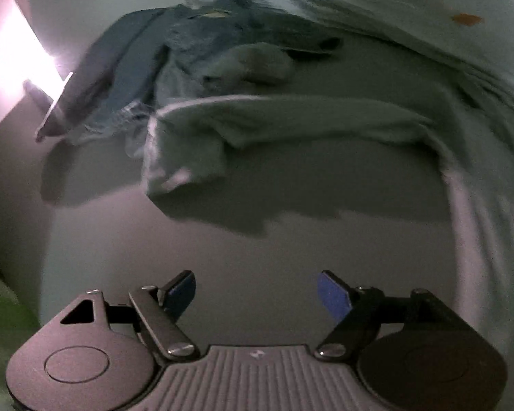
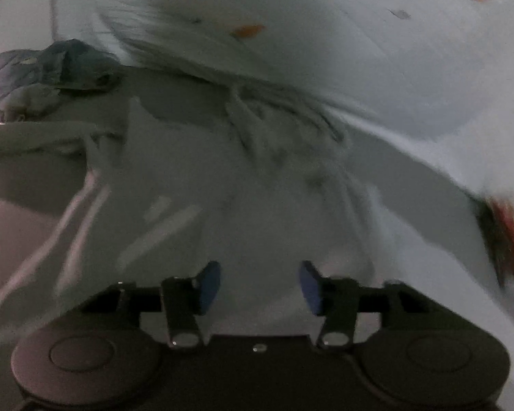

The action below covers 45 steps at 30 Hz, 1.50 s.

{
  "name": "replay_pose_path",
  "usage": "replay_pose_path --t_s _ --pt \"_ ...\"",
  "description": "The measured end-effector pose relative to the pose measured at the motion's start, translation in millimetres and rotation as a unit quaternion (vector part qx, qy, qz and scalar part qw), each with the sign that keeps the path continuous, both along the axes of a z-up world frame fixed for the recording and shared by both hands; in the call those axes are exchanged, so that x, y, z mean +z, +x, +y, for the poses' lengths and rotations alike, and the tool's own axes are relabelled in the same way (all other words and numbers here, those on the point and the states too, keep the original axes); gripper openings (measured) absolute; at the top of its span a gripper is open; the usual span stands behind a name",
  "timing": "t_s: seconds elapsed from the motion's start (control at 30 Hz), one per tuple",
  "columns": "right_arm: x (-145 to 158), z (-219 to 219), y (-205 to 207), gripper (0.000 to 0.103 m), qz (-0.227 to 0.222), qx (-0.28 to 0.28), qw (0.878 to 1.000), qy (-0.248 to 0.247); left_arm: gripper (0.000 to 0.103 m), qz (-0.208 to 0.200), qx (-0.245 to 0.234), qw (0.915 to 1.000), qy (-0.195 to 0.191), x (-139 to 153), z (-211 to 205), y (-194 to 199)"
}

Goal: Fold clothes

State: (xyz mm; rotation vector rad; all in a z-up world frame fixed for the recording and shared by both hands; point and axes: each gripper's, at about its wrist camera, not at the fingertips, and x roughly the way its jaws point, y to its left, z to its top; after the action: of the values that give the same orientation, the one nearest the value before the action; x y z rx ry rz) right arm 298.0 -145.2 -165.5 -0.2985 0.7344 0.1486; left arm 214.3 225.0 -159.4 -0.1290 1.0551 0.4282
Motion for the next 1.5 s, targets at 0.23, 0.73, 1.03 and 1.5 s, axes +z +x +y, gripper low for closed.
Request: replay_pose_path --t_s 0.23,0.73,1.03,1.5 --pt "12 91 95 0.038 -0.021 0.018 0.999 -0.032 0.08 0.016 -0.01 0.9994 0.031 -31 76 48" --pt "-50 190 240 0.048 0.035 0.117 0.988 -0.095 0.096 0.006 -0.054 0.9981 -0.03 -38 111 102" --pt "-12 180 211 0.002 -0.035 0.058 0.994 -0.081 0.076 0.001 -0.031 0.9993 -0.02 -36 109 108" --pt "31 25 74 0.015 0.007 -0.192 0.981 -0.01 0.069 -0.001 -0.01 0.9996 -0.026 -39 111 97"
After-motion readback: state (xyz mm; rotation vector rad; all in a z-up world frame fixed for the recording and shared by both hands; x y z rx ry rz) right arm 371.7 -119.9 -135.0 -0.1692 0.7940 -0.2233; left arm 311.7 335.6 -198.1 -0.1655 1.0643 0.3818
